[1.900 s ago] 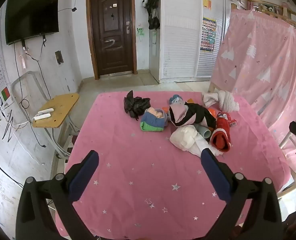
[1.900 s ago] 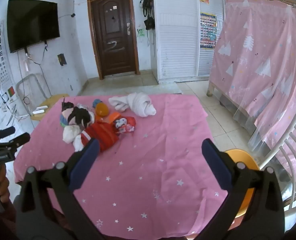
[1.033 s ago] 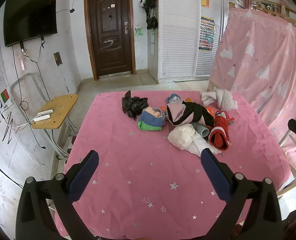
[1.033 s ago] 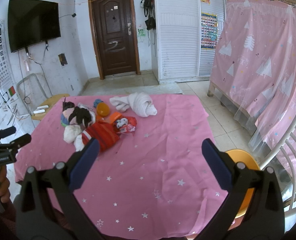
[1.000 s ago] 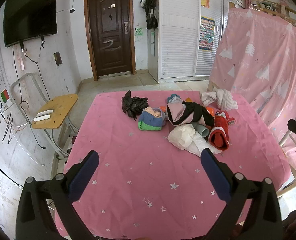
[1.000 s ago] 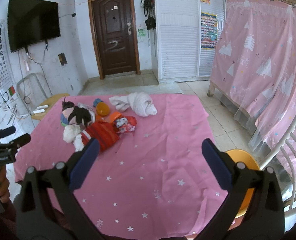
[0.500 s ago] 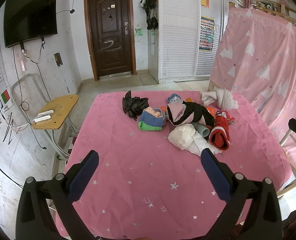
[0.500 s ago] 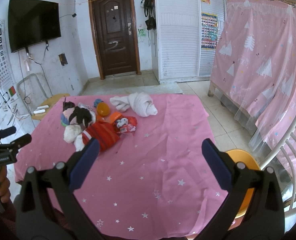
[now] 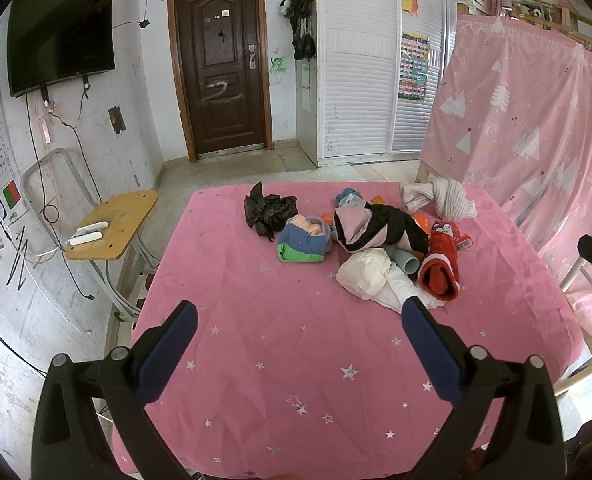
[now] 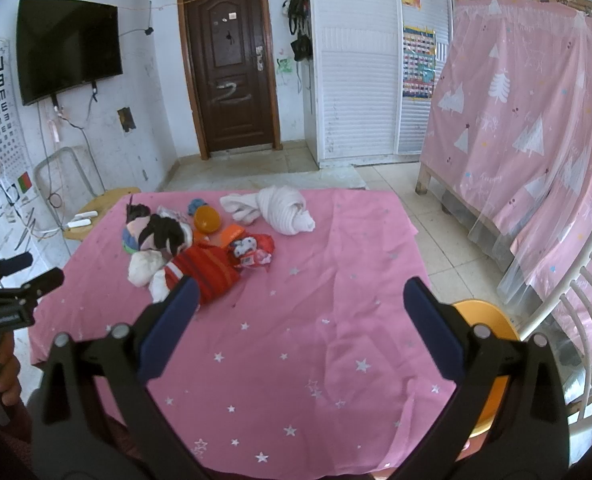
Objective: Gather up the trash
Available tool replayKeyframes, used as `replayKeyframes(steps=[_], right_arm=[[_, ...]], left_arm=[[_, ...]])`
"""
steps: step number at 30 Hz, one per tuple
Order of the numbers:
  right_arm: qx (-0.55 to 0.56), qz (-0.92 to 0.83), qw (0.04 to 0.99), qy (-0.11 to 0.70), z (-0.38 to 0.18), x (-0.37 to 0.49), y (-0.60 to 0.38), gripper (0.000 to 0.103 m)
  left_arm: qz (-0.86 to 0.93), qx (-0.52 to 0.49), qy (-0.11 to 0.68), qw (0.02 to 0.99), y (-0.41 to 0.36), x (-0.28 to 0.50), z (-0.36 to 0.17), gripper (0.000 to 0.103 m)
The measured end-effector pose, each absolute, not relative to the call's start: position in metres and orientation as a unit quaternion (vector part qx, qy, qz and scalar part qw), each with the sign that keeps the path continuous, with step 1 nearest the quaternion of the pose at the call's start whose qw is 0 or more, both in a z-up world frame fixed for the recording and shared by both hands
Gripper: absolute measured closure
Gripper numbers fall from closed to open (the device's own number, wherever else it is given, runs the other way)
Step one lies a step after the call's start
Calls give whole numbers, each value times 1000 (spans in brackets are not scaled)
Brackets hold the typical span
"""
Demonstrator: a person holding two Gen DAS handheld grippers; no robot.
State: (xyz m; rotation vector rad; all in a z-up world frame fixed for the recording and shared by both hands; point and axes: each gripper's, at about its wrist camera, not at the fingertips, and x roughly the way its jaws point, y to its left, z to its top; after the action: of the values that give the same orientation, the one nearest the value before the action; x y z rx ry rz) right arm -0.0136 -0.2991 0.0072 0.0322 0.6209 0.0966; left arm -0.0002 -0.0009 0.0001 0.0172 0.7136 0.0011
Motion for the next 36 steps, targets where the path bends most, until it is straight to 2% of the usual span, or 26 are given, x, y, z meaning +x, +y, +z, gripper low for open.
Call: replayKeyframes(steps=[36], right_arm=[[15, 51, 950, 308, 10, -11, -295, 4]], left_arm=[[2, 10, 350, 937, -8, 2, -4, 9]])
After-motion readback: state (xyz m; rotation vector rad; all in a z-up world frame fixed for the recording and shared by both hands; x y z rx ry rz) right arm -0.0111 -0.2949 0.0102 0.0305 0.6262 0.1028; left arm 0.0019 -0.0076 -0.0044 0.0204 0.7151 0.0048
